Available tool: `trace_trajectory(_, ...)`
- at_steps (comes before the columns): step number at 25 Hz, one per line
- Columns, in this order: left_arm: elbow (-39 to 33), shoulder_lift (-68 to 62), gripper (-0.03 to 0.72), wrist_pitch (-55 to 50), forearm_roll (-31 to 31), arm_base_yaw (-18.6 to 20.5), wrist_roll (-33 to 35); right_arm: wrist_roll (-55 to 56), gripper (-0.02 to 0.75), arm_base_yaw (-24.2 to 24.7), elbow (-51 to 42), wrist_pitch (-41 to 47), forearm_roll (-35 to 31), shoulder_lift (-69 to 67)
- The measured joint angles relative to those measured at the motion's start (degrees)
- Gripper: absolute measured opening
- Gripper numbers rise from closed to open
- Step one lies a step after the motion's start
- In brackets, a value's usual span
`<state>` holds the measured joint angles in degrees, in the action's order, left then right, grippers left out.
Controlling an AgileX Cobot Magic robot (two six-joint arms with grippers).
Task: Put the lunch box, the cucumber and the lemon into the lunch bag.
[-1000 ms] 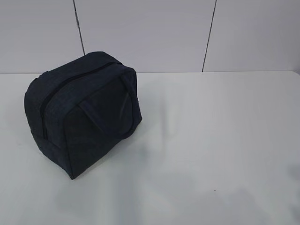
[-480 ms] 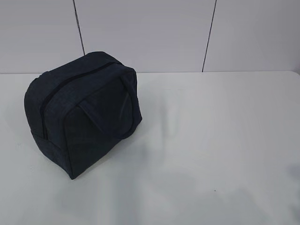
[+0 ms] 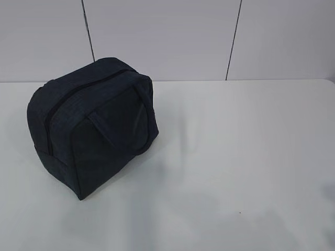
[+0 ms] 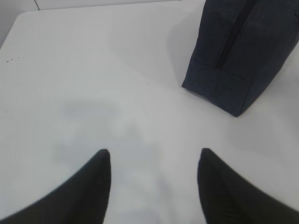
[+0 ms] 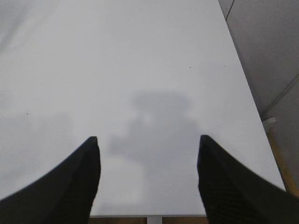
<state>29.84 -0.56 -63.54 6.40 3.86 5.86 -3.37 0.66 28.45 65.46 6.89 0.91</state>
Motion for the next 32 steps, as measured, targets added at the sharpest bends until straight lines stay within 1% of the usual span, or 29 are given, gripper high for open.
trace_trajectory(32, 0.0, 0.0, 0.432, 0.0, 0.0, 0.0, 0.0, 0.0, 0.496, 0.0, 0.0, 0.0, 0.0, 0.0)
